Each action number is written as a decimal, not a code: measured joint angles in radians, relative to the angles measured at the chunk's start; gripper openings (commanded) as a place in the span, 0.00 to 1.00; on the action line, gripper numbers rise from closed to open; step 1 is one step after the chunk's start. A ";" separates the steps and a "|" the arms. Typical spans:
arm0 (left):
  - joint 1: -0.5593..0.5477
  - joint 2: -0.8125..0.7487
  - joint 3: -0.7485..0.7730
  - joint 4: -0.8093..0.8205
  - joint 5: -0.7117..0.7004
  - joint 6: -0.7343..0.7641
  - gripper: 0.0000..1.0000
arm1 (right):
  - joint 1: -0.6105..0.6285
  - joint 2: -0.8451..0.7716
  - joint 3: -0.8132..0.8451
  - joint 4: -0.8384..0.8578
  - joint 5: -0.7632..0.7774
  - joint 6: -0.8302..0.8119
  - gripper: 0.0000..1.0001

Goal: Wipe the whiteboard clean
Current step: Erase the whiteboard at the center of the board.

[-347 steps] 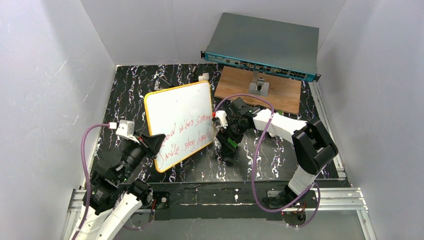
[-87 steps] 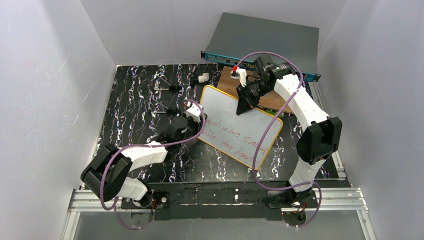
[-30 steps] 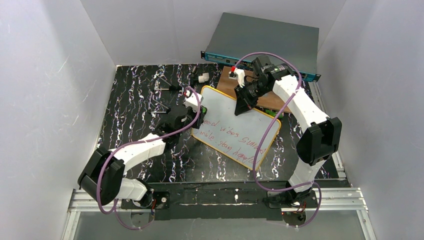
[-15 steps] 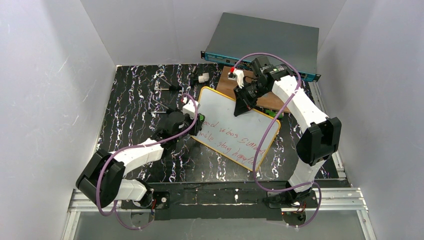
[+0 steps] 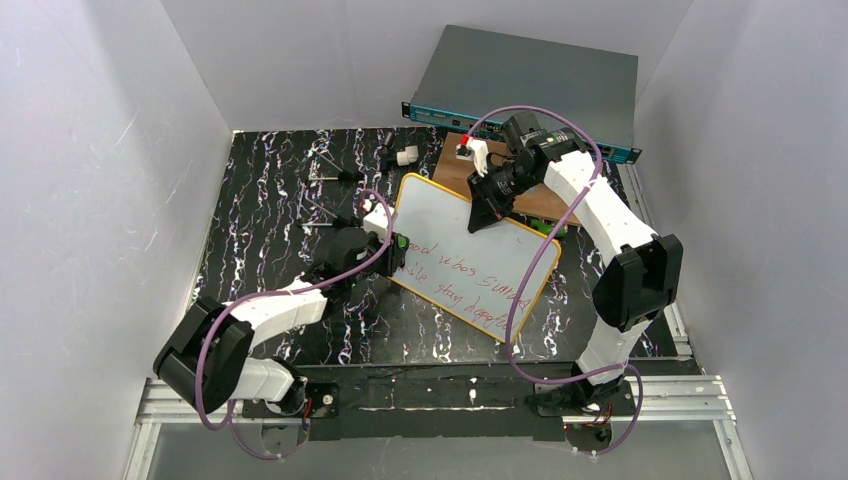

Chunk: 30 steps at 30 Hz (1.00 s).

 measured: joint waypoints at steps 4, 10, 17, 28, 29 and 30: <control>0.000 0.007 0.006 -0.018 0.019 -0.009 0.00 | 0.000 0.000 0.000 0.000 0.002 0.000 0.01; -0.011 0.017 0.021 -0.041 0.021 -0.016 0.00 | -0.002 0.000 -0.001 -0.003 0.003 0.003 0.01; -0.033 0.021 0.031 -0.068 0.019 -0.018 0.00 | -0.003 0.000 -0.001 -0.004 0.003 0.003 0.01; -0.047 -0.022 0.035 -0.146 -0.023 -0.013 0.00 | 0.007 0.000 -0.001 -0.003 -0.003 -0.004 0.01; -0.044 -0.027 0.035 -0.155 -0.025 -0.013 0.00 | 0.009 0.000 -0.001 -0.003 -0.003 -0.004 0.01; -0.039 -0.034 0.036 -0.166 -0.027 -0.013 0.00 | 0.011 0.000 -0.001 -0.003 -0.004 -0.005 0.01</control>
